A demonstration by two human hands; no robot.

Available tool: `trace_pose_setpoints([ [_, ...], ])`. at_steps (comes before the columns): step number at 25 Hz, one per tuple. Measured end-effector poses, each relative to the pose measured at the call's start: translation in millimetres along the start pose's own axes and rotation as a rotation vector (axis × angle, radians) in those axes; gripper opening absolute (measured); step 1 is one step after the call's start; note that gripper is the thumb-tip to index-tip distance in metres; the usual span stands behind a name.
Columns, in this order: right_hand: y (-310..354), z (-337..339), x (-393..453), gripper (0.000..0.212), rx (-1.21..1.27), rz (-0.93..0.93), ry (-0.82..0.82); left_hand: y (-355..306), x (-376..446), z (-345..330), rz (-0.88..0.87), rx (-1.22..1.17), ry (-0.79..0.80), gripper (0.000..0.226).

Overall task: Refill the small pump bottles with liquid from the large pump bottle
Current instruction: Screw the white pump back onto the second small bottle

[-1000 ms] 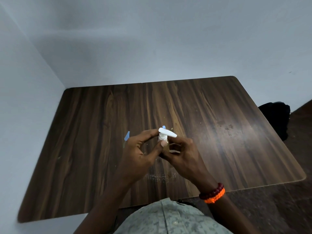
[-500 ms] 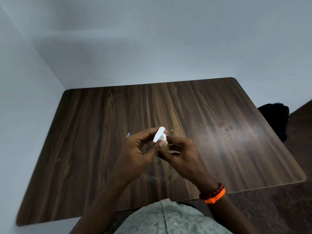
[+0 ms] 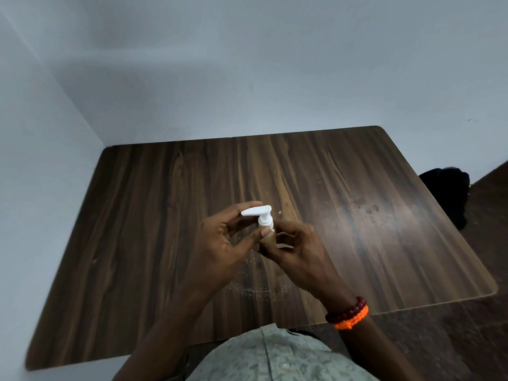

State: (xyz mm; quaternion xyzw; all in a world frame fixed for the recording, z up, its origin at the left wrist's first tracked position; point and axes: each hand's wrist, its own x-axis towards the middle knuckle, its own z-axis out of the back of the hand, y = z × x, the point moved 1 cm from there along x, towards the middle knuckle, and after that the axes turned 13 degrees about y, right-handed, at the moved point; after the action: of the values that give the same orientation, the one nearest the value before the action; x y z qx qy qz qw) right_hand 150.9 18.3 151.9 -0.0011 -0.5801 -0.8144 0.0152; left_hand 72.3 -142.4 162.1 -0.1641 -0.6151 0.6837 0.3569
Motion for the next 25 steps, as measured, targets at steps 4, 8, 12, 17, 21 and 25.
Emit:
trace_pose_setpoints([
  [4,1.2,0.6,0.0,0.027,-0.001,-0.009,0.0,-1.2,2.3,1.8,0.033,0.002,0.067,0.077],
  [8,2.3,-3.6,0.1,0.03,-0.011,-0.002,-0.004,-5.2,2.9,-5.2,0.018,0.016,-0.076,0.077],
  [12,-0.3,-3.3,-1.9,0.038,-0.025,-0.013,0.0,-8.5,1.9,-6.8,0.038,-0.048,-0.058,0.075],
  [17,1.3,-5.3,-2.8,0.038,-0.043,0.014,0.014,-9.6,1.7,1.7,0.049,-0.089,-0.004,0.074],
  [21,1.8,-4.0,-3.3,0.032,-0.023,0.033,0.012,-7.7,1.0,-0.1,0.065,-0.128,0.011,0.076],
  [25,-0.8,-4.5,-5.1,0.032,-0.029,0.027,0.023,-7.3,1.7,-0.4,0.06,-0.138,0.055,0.076],
])
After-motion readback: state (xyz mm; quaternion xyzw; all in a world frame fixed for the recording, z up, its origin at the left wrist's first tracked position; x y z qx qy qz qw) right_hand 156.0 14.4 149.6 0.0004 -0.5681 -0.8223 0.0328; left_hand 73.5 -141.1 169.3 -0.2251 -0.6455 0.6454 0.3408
